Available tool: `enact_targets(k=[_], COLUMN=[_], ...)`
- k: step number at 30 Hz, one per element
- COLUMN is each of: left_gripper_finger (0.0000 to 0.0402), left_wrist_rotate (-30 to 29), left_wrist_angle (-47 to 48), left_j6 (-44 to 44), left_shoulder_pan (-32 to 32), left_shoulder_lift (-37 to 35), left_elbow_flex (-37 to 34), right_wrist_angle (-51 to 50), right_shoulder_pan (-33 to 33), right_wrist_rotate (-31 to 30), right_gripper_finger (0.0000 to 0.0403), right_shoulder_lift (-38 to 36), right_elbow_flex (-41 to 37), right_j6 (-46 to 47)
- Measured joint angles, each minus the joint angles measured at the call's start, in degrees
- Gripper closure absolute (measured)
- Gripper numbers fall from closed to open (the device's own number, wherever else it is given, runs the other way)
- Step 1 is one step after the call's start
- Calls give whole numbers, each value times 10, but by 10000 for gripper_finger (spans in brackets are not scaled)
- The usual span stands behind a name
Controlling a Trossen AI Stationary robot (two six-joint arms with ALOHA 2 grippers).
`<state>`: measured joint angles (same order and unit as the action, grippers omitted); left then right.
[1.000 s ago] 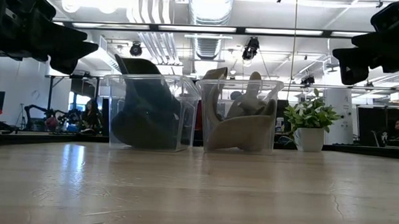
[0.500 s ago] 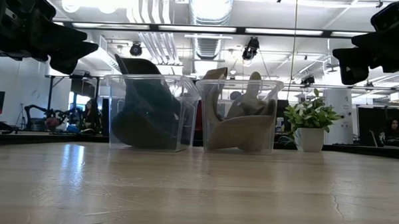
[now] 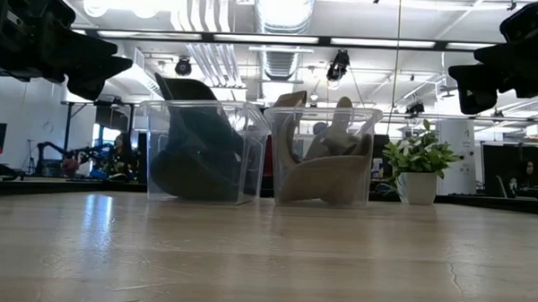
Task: Pick & Place hat
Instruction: Return To Home Position
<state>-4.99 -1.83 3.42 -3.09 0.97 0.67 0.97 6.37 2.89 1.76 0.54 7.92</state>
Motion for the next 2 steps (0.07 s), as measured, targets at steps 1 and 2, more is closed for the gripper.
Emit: enact_targets(k=[1,2], left_gripper_finger=[220,220], left_wrist_rotate=[0,0], left_wrist_angle=[0,0], left_j6=[0,0], left_shoulder_pan=[0,0], left_shoulder_lift=[0,0], left_elbow_flex=[0,0], right_wrist_angle=[0,0], right_shoulder_pan=[0,0], right_wrist_rotate=[0,0], right_gripper_finger=[223,223], right_shoulder_lift=[0,0], right_elbow_flex=[0,0], right_j6=[0,0])
